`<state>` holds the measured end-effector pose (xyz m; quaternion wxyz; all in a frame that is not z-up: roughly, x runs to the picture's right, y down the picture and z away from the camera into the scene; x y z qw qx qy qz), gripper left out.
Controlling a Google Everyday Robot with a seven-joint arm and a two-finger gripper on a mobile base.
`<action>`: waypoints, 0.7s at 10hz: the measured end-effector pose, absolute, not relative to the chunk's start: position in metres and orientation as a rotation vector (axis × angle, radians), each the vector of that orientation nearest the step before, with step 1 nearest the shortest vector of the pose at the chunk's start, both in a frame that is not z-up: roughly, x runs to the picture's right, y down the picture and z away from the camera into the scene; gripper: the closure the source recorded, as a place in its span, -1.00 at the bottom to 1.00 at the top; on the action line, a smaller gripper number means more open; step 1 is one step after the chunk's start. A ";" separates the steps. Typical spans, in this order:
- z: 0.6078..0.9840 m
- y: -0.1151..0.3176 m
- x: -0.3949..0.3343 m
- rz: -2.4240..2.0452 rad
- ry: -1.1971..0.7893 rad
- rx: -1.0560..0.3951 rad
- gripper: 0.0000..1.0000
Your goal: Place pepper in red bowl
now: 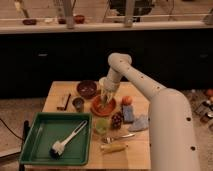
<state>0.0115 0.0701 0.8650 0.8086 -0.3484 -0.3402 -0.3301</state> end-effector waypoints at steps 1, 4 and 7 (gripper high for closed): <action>0.865 0.070 0.010 -0.706 -0.730 -0.746 0.39; 0.864 0.071 0.008 -0.712 -0.733 -0.749 -0.22; 0.864 0.069 0.006 -0.718 -0.735 -0.736 -0.60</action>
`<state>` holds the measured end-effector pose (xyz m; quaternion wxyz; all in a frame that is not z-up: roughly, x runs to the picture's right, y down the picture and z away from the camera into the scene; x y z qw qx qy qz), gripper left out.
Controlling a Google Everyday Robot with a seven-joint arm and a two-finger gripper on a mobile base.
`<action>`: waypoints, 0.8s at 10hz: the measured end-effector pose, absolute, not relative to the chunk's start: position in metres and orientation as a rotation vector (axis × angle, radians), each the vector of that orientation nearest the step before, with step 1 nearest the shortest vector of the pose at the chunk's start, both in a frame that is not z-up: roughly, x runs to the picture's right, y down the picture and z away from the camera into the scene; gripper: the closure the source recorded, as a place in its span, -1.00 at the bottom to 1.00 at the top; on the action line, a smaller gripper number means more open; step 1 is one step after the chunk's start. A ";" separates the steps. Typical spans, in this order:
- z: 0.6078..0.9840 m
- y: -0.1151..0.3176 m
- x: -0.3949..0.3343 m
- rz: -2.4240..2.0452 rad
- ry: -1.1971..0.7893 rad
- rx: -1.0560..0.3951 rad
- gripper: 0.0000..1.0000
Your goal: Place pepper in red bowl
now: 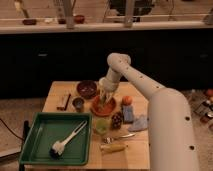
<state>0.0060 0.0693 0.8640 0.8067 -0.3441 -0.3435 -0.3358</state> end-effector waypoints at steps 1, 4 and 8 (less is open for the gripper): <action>0.864 0.068 0.005 -0.721 -0.736 -0.733 -0.60; 0.863 0.066 0.003 -0.730 -0.731 -0.728 -0.60; 0.861 0.060 0.005 -0.736 -0.722 -0.716 -0.60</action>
